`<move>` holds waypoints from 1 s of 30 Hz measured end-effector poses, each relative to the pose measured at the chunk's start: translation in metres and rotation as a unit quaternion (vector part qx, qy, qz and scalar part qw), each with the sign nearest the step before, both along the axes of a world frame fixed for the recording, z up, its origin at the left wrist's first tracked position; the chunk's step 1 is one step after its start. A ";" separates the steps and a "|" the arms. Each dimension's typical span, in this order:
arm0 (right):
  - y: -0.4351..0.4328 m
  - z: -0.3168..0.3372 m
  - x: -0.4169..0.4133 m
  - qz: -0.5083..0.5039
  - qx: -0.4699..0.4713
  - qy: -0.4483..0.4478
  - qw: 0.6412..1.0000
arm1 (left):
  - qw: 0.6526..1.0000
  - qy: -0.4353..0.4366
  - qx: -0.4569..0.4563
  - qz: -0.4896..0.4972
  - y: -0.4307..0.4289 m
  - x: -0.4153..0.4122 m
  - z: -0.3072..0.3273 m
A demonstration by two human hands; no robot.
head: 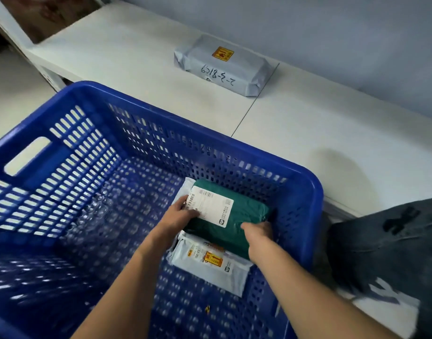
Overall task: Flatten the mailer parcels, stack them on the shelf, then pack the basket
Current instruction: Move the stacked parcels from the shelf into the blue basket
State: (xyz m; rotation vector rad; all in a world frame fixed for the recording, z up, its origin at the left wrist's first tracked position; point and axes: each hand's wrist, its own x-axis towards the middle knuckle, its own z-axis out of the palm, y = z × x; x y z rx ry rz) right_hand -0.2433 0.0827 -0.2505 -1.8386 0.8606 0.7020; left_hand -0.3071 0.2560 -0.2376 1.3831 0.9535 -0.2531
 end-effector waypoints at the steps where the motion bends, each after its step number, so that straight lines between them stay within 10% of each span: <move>1: -0.001 -0.001 0.002 -0.005 -0.019 -0.008 1.000 | 1.000 -0.005 -0.005 -0.011 -0.005 0.002 -0.004; 30: 0.019 -0.006 0.035 0.103 -0.171 -0.027 0.980 | 0.985 0.070 0.142 -0.066 0.005 0.023 0.015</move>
